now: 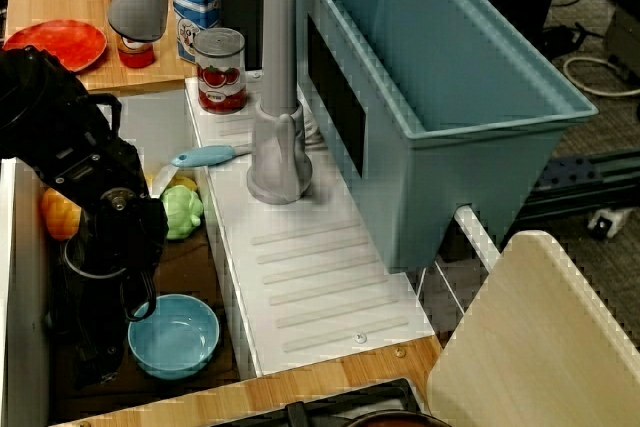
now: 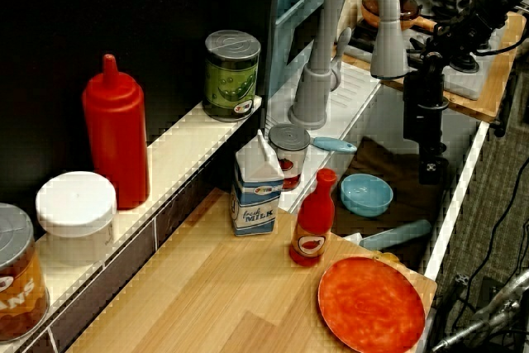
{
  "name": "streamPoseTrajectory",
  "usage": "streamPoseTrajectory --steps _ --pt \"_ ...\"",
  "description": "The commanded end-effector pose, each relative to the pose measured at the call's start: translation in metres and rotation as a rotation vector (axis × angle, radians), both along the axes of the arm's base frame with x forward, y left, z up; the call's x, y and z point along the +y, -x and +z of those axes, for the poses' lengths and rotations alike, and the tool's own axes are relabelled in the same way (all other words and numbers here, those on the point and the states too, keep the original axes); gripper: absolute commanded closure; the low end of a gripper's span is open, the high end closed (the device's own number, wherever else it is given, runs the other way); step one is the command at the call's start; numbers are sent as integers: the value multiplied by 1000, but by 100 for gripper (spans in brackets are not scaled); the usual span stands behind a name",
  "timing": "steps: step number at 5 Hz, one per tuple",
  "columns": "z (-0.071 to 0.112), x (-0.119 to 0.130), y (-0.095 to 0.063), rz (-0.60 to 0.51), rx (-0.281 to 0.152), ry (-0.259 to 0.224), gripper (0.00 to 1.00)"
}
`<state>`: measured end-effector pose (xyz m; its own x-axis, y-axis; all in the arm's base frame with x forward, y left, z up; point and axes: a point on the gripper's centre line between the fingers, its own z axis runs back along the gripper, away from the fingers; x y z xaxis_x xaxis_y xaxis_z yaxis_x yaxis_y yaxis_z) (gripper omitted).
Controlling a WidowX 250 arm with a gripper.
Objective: Lift bowl
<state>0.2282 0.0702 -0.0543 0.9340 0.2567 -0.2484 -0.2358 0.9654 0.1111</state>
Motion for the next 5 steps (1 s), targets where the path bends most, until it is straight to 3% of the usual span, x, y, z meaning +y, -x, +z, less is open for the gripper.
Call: streamPoseTrajectory --steps 1,2,3,5 --pt "0 0 0 0 0 0 0" --pt "-15 -1 -14 5 -14 -6 0" --pt "-7 -1 -30 -3 -39 6 0" --pt "6 -1 -40 -34 -106 46 0"
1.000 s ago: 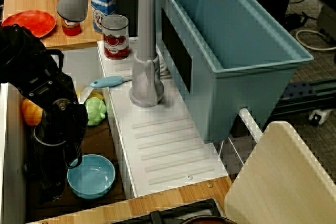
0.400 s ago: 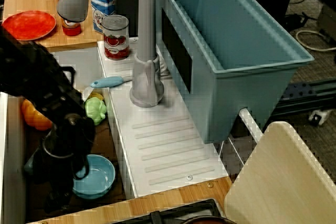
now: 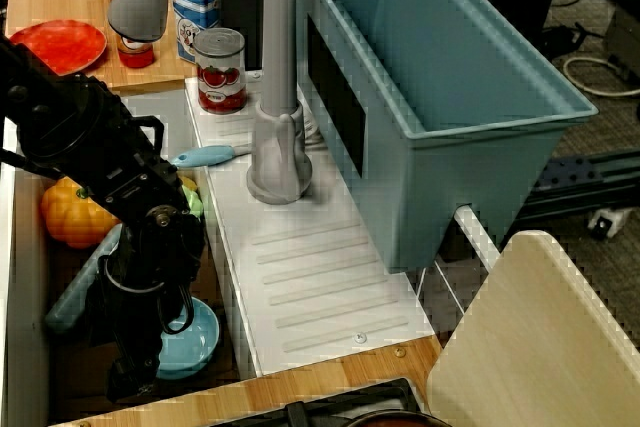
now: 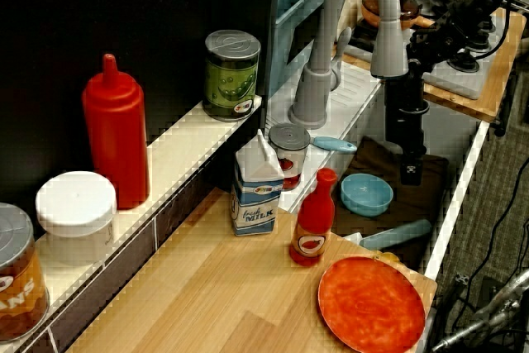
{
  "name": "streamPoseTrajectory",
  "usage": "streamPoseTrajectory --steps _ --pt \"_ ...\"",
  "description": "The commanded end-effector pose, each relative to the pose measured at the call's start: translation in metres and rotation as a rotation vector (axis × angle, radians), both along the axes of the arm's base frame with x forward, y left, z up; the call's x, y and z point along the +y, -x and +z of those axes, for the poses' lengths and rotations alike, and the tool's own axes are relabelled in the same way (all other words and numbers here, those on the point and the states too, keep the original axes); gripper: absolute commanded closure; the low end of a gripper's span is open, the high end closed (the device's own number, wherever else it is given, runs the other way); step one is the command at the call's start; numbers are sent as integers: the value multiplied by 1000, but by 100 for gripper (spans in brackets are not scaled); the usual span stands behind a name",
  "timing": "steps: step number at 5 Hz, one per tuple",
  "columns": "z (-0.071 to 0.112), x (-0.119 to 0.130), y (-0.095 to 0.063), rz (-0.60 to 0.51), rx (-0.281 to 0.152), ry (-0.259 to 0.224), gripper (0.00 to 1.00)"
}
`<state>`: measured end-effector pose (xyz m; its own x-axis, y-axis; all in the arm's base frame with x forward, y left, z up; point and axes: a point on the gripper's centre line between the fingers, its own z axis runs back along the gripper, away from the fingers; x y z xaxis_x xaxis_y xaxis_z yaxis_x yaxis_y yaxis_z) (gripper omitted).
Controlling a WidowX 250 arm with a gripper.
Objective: Lift bowl
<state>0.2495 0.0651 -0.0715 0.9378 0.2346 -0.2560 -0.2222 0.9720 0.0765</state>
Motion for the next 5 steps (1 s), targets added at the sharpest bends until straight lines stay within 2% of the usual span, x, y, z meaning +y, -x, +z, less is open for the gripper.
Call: streamPoseTrajectory --steps 1,3,5 --pt "23 4 -16 -25 -121 33 0" --pt "16 5 -27 -11 -225 51 0" --pt "15 5 -35 -29 -240 26 0"
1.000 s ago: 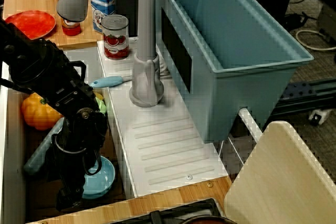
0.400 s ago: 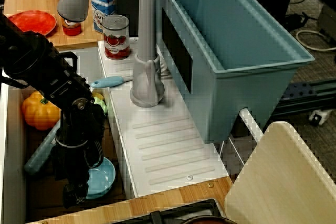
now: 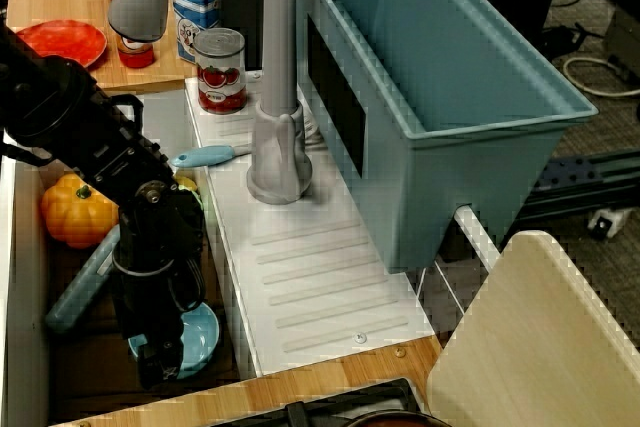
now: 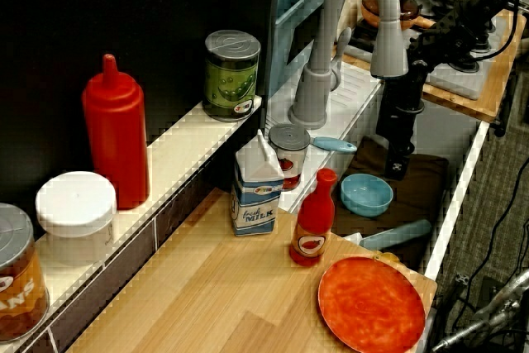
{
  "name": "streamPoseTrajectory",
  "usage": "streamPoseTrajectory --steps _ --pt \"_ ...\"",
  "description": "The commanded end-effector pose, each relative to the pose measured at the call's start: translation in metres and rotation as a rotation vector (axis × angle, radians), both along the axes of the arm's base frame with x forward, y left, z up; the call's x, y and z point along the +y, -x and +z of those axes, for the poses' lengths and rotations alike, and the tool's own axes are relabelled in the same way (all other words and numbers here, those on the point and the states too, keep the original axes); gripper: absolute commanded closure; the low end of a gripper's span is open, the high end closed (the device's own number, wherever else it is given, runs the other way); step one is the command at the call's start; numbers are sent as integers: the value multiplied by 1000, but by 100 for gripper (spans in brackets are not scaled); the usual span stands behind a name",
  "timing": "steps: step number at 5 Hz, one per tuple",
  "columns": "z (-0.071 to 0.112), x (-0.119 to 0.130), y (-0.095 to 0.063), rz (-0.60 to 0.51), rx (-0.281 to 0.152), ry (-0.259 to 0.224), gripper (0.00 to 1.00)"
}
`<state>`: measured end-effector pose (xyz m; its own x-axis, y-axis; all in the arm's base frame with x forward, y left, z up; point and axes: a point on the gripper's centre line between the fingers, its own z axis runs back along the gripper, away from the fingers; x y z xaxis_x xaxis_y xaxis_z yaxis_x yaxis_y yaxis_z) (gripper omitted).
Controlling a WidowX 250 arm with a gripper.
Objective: Lift bowl
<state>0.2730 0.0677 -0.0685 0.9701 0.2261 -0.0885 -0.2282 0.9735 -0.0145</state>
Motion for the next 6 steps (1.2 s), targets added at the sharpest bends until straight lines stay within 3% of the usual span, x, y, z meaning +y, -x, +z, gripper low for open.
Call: streamPoseTrajectory --steps 1,3,5,6 --pt "4 6 -10 -27 -76 -39 0" --pt "-18 5 -12 -20 -55 -71 0" --pt "-29 1 -20 -11 -34 -71 0" --pt "-37 1 -23 3 -12 -71 100"
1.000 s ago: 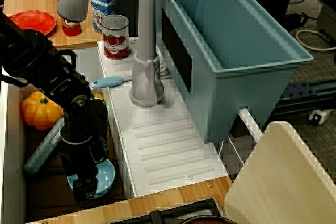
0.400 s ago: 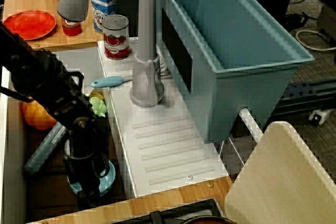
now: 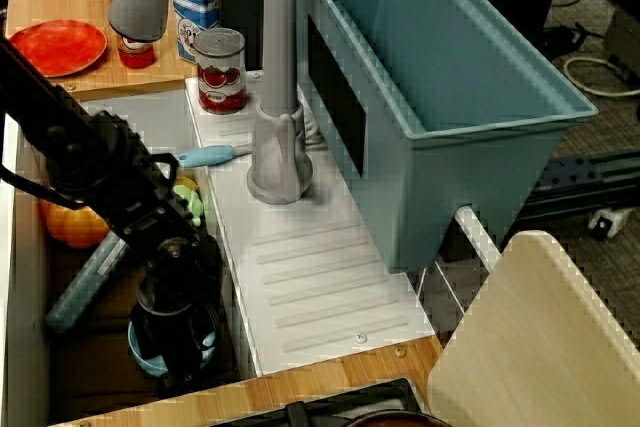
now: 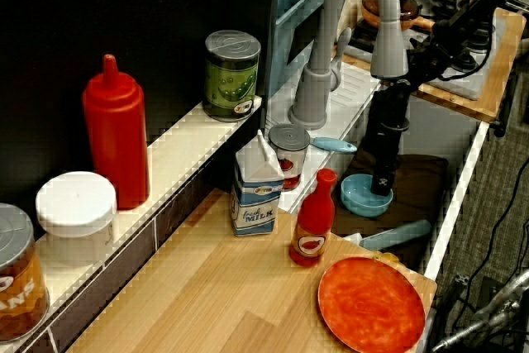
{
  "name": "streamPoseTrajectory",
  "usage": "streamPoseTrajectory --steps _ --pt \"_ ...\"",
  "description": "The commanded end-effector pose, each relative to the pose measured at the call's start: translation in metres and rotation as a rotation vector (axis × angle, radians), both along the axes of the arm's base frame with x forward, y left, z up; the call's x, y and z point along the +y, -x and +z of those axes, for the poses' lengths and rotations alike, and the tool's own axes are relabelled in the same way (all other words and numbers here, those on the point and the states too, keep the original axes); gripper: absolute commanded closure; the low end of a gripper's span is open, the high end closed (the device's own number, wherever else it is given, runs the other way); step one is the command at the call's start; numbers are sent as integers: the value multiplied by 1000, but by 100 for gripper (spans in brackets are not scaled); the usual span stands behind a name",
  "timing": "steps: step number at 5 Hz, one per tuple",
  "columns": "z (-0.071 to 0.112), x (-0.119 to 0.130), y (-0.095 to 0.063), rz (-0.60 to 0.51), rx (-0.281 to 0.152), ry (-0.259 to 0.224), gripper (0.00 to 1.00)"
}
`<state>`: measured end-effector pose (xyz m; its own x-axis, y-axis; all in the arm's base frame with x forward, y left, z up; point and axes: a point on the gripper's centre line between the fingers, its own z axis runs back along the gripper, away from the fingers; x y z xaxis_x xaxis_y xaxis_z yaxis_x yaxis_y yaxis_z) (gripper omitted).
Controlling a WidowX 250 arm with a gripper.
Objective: Lift bowl
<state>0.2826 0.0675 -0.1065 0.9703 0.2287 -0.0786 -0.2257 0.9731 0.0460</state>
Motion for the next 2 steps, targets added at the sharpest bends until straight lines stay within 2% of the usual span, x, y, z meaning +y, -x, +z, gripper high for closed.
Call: streamPoseTrajectory --steps 1,2 --pt "0 2 -10 9 -21 -9 100" --pt "0 3 -7 15 -19 -5 100"
